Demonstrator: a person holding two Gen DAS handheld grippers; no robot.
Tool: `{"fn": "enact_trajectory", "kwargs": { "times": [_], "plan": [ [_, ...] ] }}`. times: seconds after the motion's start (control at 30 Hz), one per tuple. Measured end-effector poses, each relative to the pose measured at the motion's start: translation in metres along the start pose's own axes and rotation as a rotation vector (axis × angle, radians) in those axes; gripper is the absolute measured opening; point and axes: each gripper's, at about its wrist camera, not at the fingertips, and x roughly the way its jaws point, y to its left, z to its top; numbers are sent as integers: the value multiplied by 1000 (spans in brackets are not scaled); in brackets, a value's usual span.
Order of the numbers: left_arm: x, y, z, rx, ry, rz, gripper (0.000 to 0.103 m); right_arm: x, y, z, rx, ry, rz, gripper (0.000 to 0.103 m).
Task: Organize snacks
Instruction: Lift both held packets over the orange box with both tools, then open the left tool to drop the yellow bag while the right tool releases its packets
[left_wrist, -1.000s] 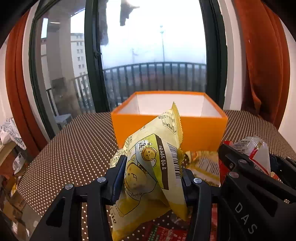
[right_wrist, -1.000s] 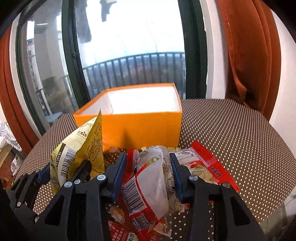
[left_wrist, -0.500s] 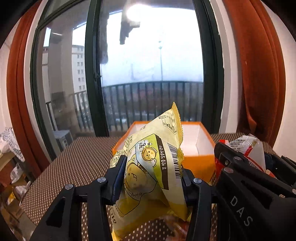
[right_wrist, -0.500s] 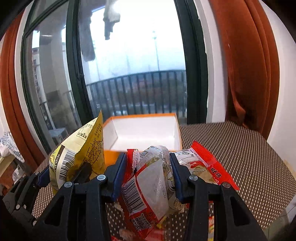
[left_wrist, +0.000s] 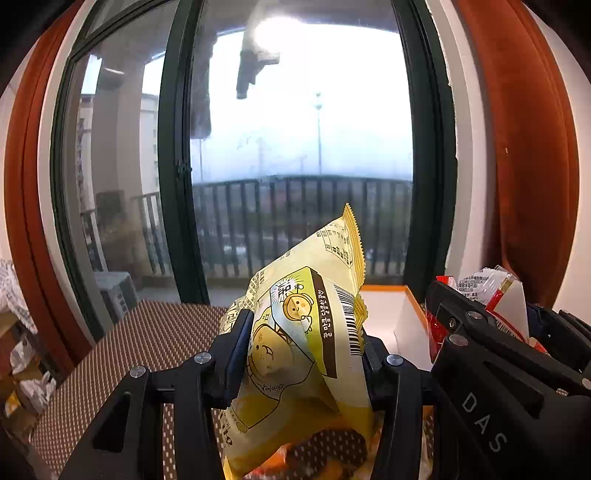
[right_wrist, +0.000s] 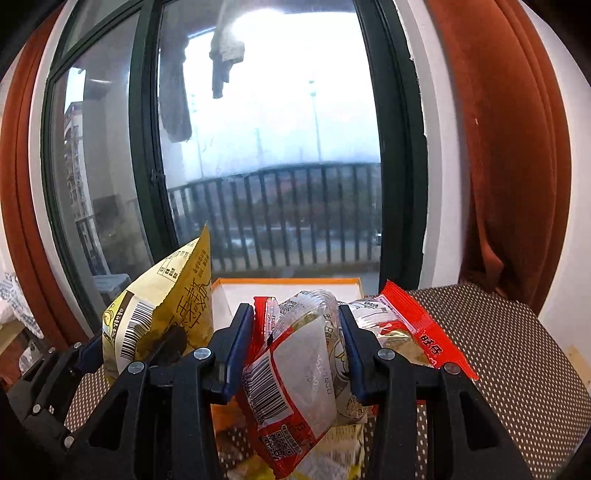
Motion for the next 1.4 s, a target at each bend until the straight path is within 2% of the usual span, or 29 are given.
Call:
{"fn": "enact_trajectory", "kwargs": {
  "times": [0.2, 0.47, 0.6, 0.7, 0.87, 0.9, 0.97, 1.07, 1.17, 1.27, 1.4],
  "plan": [
    [34, -3, 15, 16, -22, 1, 50, 33, -7, 18, 25, -4, 13, 48],
    [100, -6, 20, 32, 15, -33, 50, 94, -14, 25, 57, 45, 11, 48],
    [135, -7, 12, 47, 62, -44, 51, 132, -21, 15, 76, 111, 15, 48],
    [157, -11, 2, 100, 94, -15, 52, 156, -25, 8, 89, 162, 23, 48],
    [183, -18, -10, 128, 173, -33, 56, 191, -30, -5, 104, 240, 13, 48],
    [188, -18, -11, 122, 189, -43, 61, 193, -30, -7, 98, 243, 9, 48],
    [198, -19, -16, 103, 232, -78, 63, 199, -26, -12, 76, 253, 21, 48],
    [208, -19, -19, 88, 299, -107, 64, 209, -27, -17, 78, 278, 45, 48],
    [209, -15, -22, 56, 342, -132, 71, 214, -26, -17, 70, 310, 72, 48],
    [210, -16, -25, 44, 394, -141, 71, 219, -27, -19, 67, 373, 102, 48],
    [209, -23, -26, 31, 430, -163, 69, 215, -30, -19, 19, 338, 101, 48]
  ]
}}
